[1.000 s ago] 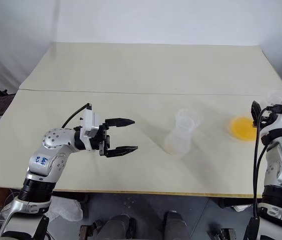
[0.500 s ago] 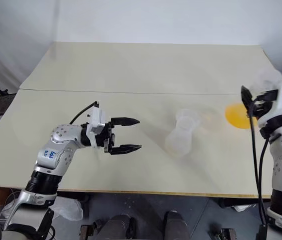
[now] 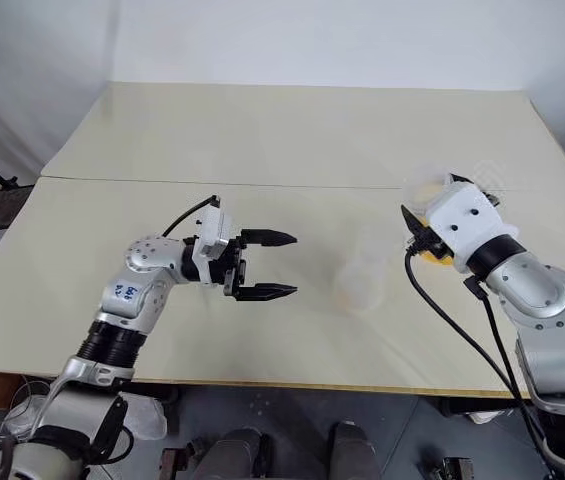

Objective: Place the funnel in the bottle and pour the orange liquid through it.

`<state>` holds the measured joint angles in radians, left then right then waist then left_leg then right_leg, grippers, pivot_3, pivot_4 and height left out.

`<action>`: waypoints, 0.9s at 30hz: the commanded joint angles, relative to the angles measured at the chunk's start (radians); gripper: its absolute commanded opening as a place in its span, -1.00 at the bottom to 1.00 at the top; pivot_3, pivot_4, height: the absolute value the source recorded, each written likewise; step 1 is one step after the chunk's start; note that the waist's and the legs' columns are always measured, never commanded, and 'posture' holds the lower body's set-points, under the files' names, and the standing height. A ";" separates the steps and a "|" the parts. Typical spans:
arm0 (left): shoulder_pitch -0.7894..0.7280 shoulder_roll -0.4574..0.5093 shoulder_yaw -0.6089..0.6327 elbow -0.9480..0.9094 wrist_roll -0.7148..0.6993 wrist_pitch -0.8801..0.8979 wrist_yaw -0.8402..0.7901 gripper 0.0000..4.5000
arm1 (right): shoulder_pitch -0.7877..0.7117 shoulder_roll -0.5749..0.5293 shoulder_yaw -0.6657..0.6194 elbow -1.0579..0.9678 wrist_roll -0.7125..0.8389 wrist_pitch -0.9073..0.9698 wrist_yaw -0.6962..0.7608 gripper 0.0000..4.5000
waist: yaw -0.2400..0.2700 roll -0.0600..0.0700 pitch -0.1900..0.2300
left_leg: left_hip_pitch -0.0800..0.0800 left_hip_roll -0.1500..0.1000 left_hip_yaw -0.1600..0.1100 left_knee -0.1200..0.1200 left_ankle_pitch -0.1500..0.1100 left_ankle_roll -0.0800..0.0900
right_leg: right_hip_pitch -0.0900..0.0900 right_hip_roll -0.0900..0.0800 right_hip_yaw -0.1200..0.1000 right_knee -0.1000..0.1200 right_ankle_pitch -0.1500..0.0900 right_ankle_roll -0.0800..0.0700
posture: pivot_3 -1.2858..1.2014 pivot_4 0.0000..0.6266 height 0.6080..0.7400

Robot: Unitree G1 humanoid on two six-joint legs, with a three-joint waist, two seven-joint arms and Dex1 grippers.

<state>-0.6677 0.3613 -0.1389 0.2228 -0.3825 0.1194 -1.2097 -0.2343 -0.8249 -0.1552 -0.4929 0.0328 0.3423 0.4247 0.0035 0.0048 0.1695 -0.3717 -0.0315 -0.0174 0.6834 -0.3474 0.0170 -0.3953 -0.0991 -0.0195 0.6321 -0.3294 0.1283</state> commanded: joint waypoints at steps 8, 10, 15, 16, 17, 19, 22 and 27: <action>-0.045 -0.023 -0.001 0.042 0.015 -0.033 -0.039 1.00 | -0.024 -0.049 0.015 -0.031 -0.173 -0.124 0.028 0.25 | -0.001 0.000 0.000 | 0.000 0.000 0.000 0.000 0.000 0.000 | 0.000 0.000 0.000 0.000 0.000 0.000 | 0.03 -0.52 1.00; -0.047 -0.025 0.000 0.047 0.016 -0.035 -0.042 1.00 | -0.026 -0.054 0.021 -0.025 -0.191 -0.143 0.035 0.25 | -0.001 0.000 0.000 | 0.000 0.000 0.000 0.000 0.000 0.000 | 0.000 0.000 0.000 0.000 0.000 0.000 | 0.03 -0.52 1.00; -0.053 -0.029 0.005 0.051 0.016 -0.027 -0.040 1.00 | -0.031 -0.061 0.036 -0.008 -0.262 -0.208 0.041 0.25 | -0.001 0.000 0.000 | 0.000 0.000 0.000 0.000 0.000 0.000 | 0.000 0.000 0.000 0.000 0.000 0.000 | 0.03 -0.52 1.00; -0.051 -0.029 0.006 0.048 0.015 -0.025 -0.039 1.00 | -0.031 -0.061 0.036 -0.005 -0.275 -0.221 0.040 0.25 | -0.001 0.000 0.000 | 0.000 0.000 0.000 0.000 0.000 0.000 | 0.000 0.000 0.000 0.000 0.000 0.000 | 0.03 -0.52 1.00; -0.048 -0.028 0.006 0.044 0.013 -0.022 -0.038 1.00 | -0.029 -0.063 0.036 -0.002 -0.286 -0.235 0.041 0.25 | -0.001 0.000 0.000 | 0.000 0.000 0.000 0.000 0.000 0.000 | 0.000 0.000 0.000 0.000 0.000 0.000 | 0.03 -0.52 1.00; -0.043 -0.027 0.007 0.035 0.011 -0.016 -0.036 1.00 | -0.027 -0.065 0.033 0.001 -0.306 -0.255 0.043 0.25 | -0.001 0.000 0.000 | 0.000 0.000 0.000 0.000 0.000 0.000 | 0.000 0.000 0.000 0.000 0.000 0.000 | 0.03 -0.52 1.00; -0.038 -0.024 0.010 0.024 0.008 -0.007 -0.031 1.00 | -0.024 -0.080 0.026 0.011 -0.337 -0.295 0.047 0.25 | -0.001 0.000 0.000 | 0.000 0.000 0.000 0.000 0.000 0.000 | 0.000 0.000 0.000 0.000 0.000 0.000 | 0.03 -0.52 1.00; -0.031 -0.019 0.015 0.009 0.005 0.005 -0.026 1.00 | -0.020 -0.092 0.018 0.026 -0.379 -0.346 0.043 0.25 | -0.002 0.000 0.000 | 0.000 0.000 0.000 0.000 0.000 0.000 | 0.000 0.000 -0.001 0.000 0.000 0.000 | 0.03 -0.52 1.00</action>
<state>-0.6961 0.3346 -0.1368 0.2762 -0.3654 0.1244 -1.2361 -0.2478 -0.8989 -0.0979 -0.4536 -0.3330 0.0195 0.4749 0.0018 0.0045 0.1697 -0.3717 -0.0314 -0.0173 0.6835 -0.3473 0.0170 -0.3954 -0.0988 -0.0201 0.6323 -0.3294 0.1283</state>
